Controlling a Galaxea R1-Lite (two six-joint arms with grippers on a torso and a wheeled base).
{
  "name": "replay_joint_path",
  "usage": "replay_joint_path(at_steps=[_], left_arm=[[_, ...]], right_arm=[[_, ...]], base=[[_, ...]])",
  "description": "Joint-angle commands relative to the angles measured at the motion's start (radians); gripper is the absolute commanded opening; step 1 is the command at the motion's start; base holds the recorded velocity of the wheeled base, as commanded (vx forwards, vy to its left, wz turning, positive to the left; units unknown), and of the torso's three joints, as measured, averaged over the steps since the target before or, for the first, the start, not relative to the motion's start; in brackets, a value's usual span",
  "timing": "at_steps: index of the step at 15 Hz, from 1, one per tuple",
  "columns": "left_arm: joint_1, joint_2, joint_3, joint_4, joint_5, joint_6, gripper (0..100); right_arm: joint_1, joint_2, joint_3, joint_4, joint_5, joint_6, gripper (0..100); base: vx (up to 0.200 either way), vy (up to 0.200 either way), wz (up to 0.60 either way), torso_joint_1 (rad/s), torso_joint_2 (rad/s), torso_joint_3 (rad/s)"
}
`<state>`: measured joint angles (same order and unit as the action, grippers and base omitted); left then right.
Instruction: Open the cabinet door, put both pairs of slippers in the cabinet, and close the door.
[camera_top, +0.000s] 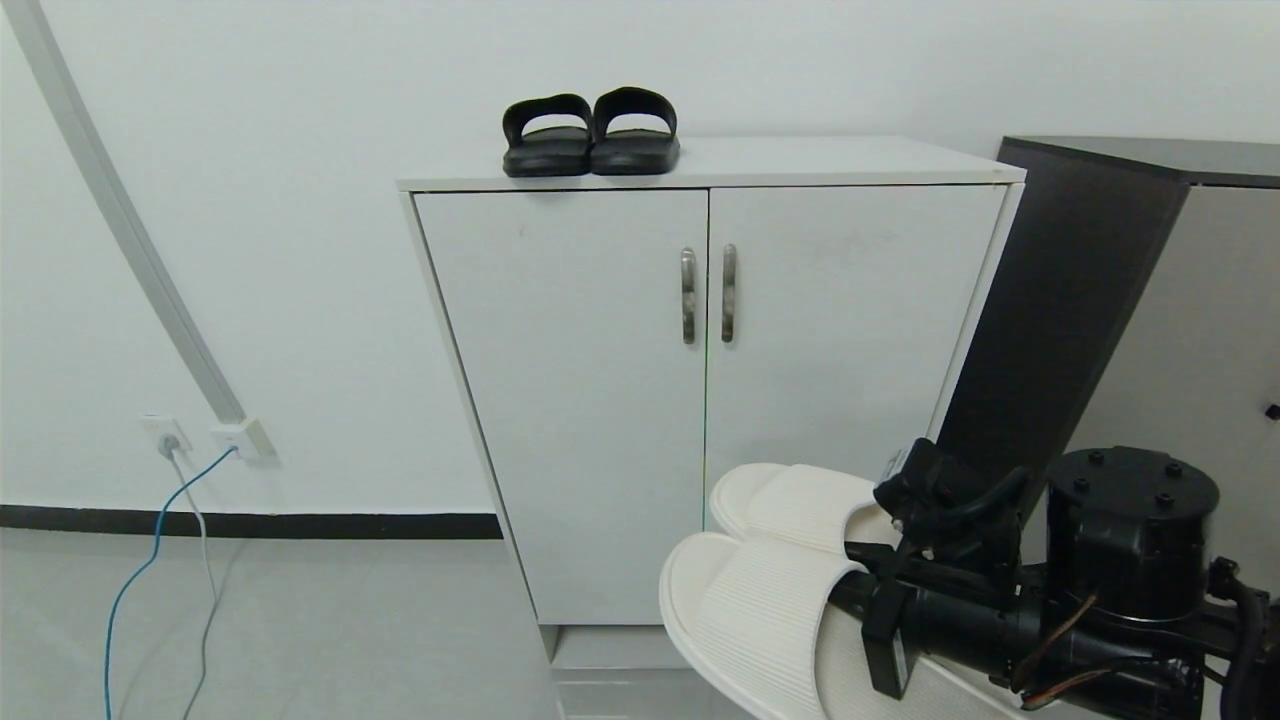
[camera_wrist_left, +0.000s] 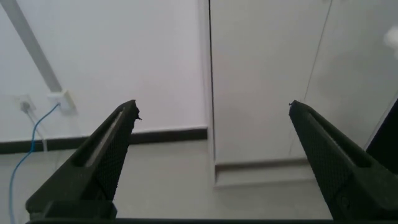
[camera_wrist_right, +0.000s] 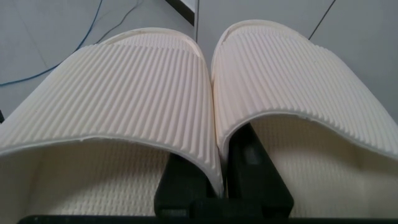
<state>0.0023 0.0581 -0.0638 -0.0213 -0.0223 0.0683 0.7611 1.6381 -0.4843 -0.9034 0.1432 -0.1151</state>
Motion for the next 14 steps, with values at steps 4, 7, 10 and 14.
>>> replay_joint_path(at_steps=[4,7,10,14], left_arm=[[-0.004,0.606,-0.171,-0.226,-0.234,-0.033,100],[-0.134,0.933,-0.2,-0.563,-0.249,-0.044,100],[-0.326,1.164,-0.317,-0.694,-0.202,-0.061,100],[-0.456,1.402,-0.514,-0.85,-0.197,-0.182,100]], right_arm=[[0.003,0.011,0.001,0.0,0.001,-0.001,0],[0.007,0.012,0.007,0.0,-0.001,-0.001,0],[0.011,0.014,0.007,0.0,-0.001,-0.001,0],[0.011,0.014,0.007,0.0,-0.001,0.002,0]], base=[[0.0,0.0,0.0,-0.005,0.07,0.052],[0.0,0.0,0.0,0.005,0.06,0.039],[0.0,0.0,0.0,0.0,0.0,0.0],[0.0,0.0,0.0,0.0,0.0,0.0]])
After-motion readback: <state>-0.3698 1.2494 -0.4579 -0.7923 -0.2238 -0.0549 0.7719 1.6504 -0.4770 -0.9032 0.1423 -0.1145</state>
